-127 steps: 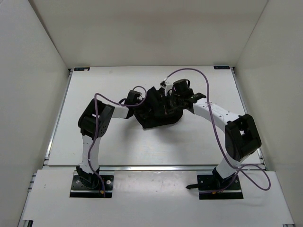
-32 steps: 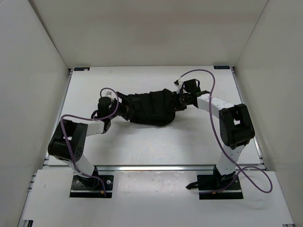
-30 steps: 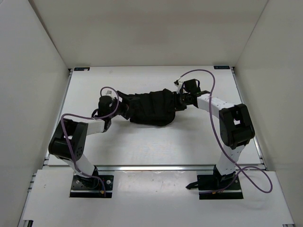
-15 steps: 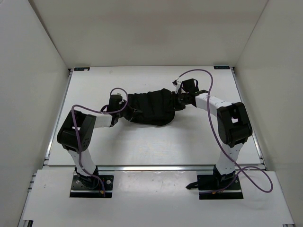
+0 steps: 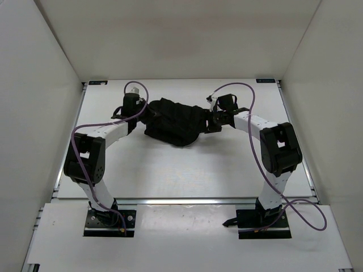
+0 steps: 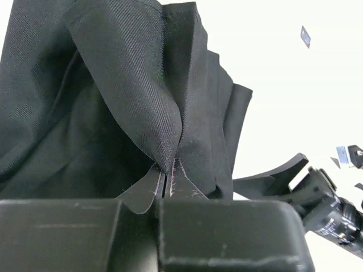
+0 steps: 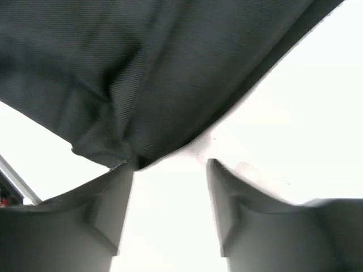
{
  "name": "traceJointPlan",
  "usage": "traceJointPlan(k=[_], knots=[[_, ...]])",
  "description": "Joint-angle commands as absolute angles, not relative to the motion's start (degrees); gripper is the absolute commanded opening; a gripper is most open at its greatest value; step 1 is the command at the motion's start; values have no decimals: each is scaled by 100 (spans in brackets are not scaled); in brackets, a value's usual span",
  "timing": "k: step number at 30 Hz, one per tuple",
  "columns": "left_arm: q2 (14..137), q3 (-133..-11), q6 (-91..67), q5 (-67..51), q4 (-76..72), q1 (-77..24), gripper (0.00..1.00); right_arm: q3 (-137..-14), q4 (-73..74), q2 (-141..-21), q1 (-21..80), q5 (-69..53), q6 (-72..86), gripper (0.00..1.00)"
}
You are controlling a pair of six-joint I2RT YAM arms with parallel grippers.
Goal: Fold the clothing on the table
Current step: Fold the skirt
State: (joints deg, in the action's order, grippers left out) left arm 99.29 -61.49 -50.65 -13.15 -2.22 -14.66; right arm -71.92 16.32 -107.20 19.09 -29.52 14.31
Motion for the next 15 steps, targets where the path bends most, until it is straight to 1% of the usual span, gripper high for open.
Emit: traceJointPlan(k=[1,2,4,5,6,8,10,14,15], knots=[[9615,-6390,-4527,-1037,202,-1362,0,-7340,1547,-10354,1960,-3050,1380,60],[9659,-6407,-4500,-1055,193,-1319,0,-7278,1434,-10267,2003,-3032,1293,67],[9677,-6425,-4509,-1055,263,-1362,0,-7085,1320,-9968,2152,-2876,1178,78],[9694,-6442,-4500,-1072,246,-1336,0,-6927,1188,-9862,2249,-2761,1056,80],[9694,-6451,-4570,-1107,281,-1336,0,-6839,1117,-9670,2293,-2568,1037,86],[9747,-6460,-4658,-1037,281,-1388,0,-6471,854,-9405,2478,-2453,923,88],[9817,-6460,-4737,-967,290,-1432,0,-6163,660,-9150,2688,-2269,896,94],[9940,-6548,-4851,-958,325,-1433,0,-5793,423,-8983,3233,-1436,957,96],[9940,-6548,-4878,-941,360,-1407,0,-5696,370,-9000,3321,-1233,1071,99]])
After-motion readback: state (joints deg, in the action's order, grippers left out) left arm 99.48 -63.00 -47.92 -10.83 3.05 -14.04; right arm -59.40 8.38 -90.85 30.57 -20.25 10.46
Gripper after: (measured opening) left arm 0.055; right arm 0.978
